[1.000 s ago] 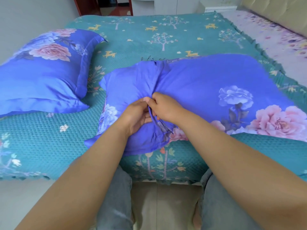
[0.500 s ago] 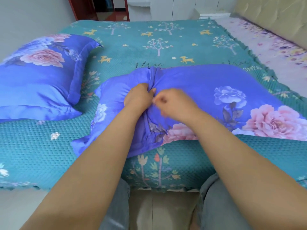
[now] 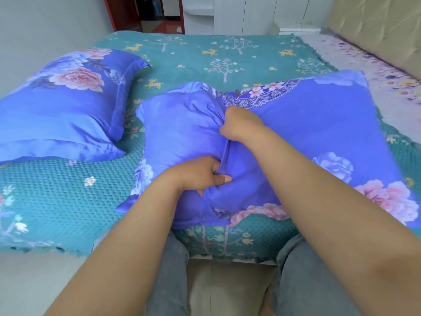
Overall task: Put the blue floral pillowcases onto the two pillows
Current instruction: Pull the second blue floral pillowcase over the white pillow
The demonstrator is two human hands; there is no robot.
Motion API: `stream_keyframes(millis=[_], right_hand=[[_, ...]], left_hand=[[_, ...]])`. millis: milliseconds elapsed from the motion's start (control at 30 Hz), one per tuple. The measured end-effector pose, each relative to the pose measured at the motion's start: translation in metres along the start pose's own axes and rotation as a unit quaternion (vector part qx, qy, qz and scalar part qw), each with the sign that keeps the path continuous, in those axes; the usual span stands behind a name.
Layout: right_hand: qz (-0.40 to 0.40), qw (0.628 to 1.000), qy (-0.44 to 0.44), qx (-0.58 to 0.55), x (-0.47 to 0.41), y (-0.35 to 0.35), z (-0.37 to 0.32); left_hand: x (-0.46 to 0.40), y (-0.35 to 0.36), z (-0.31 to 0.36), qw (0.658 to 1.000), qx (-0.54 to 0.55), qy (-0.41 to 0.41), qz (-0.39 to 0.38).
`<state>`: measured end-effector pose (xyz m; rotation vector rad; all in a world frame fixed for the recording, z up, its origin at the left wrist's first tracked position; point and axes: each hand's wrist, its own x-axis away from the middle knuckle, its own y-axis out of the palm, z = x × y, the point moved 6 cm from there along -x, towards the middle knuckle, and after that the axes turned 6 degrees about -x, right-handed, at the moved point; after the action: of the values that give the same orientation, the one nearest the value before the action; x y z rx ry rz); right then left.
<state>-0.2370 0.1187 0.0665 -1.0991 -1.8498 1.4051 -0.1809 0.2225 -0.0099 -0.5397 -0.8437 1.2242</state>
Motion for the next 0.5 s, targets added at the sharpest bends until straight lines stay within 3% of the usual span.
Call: stream_keyframes(millis=[67,133,200,233,267,400,500], right_hand=[[0.011,0.999,0.025,-0.026,0.007,-0.005,0.003],[0.043,0.997,0.026,-0.061,0.018,-0.013,0.006],[0.057,0.994,0.016,-0.087,0.030,-0.018,0.008],[0.061,0.993,0.010,-0.098,0.036,-0.019,0.009],[0.072,0.991,0.004,-0.112,0.041,-0.022,0.009],[0.165,0.971,-0.015,-0.172,0.059,-0.043,0.005],[0.228,0.936,-0.016,-0.268,0.058,-0.063,-0.001]], left_hand=[[0.005,-0.006,-0.003,1.000,0.018,0.005,0.019],[0.013,-0.034,0.004,0.983,0.050,0.045,0.170],[0.030,-0.080,0.010,0.897,0.060,0.097,0.427],[0.037,-0.100,0.012,0.847,0.015,0.098,0.522],[0.037,-0.115,0.012,0.821,-0.031,0.079,0.565],[-0.003,-0.143,0.001,0.893,-0.155,-0.053,0.420],[-0.002,-0.136,0.011,0.895,-0.119,-0.026,0.429]])
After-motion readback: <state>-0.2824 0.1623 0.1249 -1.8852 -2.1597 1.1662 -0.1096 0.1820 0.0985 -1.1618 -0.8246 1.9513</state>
